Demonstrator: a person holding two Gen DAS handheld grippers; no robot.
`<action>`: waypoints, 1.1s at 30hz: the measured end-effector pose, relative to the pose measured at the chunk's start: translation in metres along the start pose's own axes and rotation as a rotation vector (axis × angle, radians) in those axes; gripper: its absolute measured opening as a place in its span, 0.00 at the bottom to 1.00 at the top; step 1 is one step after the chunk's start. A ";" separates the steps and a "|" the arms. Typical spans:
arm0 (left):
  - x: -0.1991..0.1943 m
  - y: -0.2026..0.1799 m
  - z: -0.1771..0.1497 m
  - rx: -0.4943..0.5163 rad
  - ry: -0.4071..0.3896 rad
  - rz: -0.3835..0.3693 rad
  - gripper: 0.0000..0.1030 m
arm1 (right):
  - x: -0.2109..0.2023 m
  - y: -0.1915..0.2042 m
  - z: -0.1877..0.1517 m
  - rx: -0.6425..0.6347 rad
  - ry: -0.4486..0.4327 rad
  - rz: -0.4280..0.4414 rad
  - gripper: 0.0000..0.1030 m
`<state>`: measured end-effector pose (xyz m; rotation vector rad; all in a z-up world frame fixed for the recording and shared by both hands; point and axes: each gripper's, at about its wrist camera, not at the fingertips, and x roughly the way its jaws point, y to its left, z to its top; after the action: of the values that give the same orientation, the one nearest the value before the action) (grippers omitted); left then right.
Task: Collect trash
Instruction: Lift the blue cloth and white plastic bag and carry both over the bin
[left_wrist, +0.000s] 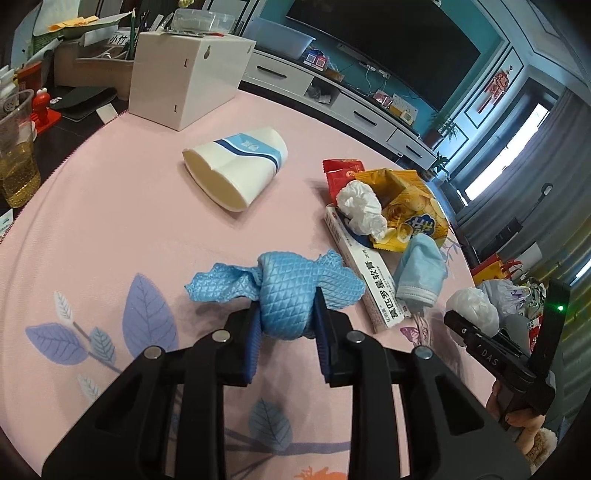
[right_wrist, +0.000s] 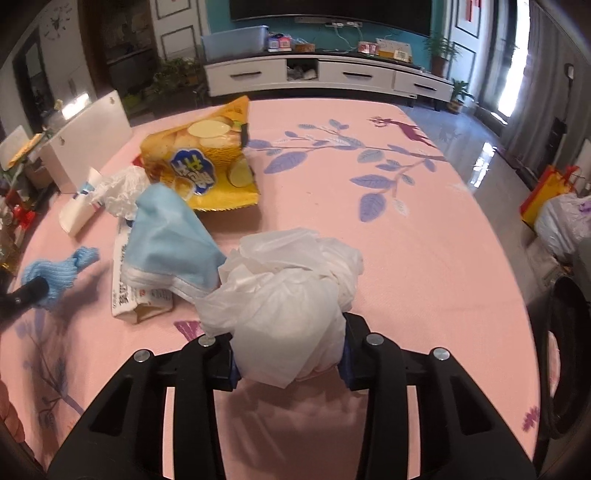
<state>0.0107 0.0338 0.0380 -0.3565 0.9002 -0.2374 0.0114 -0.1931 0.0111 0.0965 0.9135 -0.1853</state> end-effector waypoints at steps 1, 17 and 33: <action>-0.003 -0.002 -0.001 0.005 -0.003 -0.002 0.26 | -0.001 -0.001 -0.002 0.012 0.007 -0.012 0.38; -0.031 -0.016 -0.007 0.020 -0.054 -0.039 0.26 | -0.032 -0.023 -0.025 0.158 0.036 0.087 0.39; -0.056 -0.045 -0.018 0.120 -0.152 0.006 0.26 | -0.065 -0.028 -0.015 0.139 -0.076 0.069 0.39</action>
<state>-0.0399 0.0081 0.0862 -0.2566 0.7335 -0.2539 -0.0449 -0.2106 0.0532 0.2480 0.8194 -0.1874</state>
